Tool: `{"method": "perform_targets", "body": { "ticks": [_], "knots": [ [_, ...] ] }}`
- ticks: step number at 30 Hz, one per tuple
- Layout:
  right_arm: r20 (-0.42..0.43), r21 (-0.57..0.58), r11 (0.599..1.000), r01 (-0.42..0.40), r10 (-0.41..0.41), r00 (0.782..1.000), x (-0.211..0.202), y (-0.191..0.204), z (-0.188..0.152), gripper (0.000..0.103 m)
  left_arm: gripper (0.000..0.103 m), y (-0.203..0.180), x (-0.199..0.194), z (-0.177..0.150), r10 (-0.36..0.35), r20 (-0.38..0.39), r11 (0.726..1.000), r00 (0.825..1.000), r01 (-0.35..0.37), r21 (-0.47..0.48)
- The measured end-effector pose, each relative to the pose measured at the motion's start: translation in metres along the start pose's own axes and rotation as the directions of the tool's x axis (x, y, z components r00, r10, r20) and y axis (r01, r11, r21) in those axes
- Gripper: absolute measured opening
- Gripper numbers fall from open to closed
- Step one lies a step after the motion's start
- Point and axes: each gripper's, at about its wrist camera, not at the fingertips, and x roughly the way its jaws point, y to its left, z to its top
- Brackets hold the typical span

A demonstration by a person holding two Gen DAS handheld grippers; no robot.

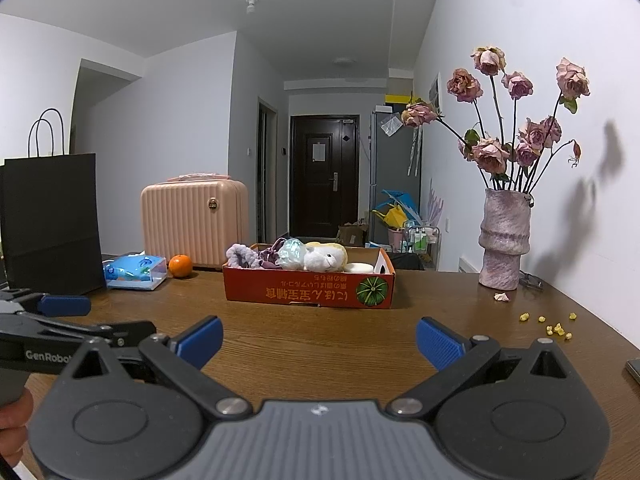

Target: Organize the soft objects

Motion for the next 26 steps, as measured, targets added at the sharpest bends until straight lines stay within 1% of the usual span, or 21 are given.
{"method": "perform_targets", "body": {
  "ticks": [16, 26],
  "knots": [
    [-0.003, -0.001, 1.0, 0.002, -0.002, 1.0, -0.0008, 0.0001, -0.0003, 0.103, 0.103, 0.0003, -0.0023, 0.0002, 0.01, 0.004, 1.0, 1.0, -0.01, -0.004],
    [-0.006, -0.001, 1.0, 0.003, -0.003, 1.0, 0.0, -0.0002, -0.0006, 0.103, 0.103, 0.0024, 0.0005, -0.0018, -0.018, -0.003, 1.0, 1.0, 0.018, -0.003]
  ]
}}
